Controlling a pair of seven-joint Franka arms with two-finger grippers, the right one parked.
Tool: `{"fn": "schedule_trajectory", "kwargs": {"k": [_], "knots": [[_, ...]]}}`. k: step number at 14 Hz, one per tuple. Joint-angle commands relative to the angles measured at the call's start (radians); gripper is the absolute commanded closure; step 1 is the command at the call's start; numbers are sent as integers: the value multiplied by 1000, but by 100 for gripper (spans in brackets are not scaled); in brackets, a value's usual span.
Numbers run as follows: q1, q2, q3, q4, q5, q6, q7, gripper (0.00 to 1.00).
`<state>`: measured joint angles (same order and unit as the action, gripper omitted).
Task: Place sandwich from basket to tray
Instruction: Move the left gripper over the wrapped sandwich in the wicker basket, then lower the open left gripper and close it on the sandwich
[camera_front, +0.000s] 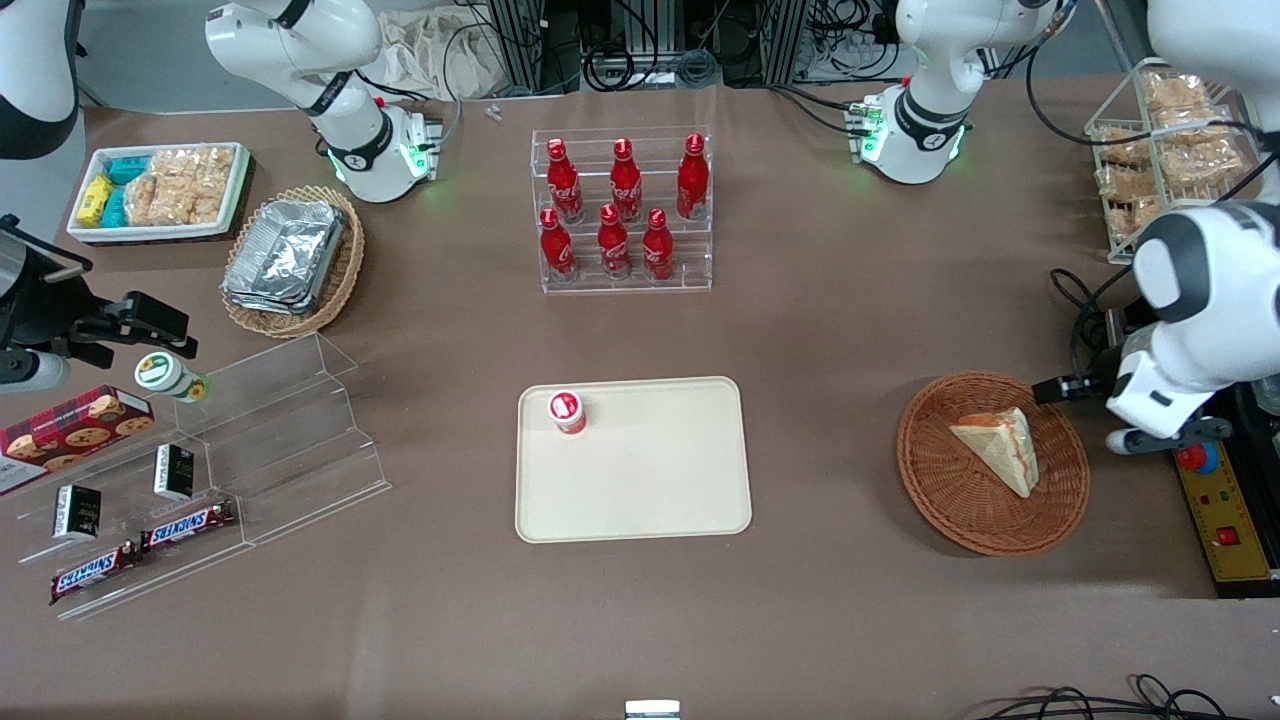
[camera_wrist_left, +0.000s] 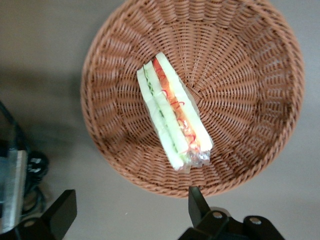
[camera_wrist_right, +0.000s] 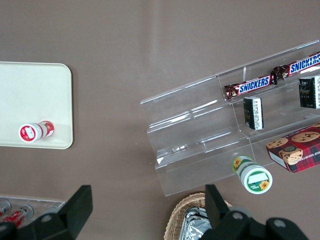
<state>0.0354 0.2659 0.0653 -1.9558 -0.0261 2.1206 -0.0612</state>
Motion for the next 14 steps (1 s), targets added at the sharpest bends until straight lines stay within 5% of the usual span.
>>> {"fn": "schedule_trajectory", "kwargs": {"k": [1, 6, 14], "knots": [[-14, 44, -21, 21, -11, 34, -142, 1], [-12, 99, -42, 66, -37, 44, -337, 1], [-9, 179, -39, 86, -61, 90, -351, 1]]}}
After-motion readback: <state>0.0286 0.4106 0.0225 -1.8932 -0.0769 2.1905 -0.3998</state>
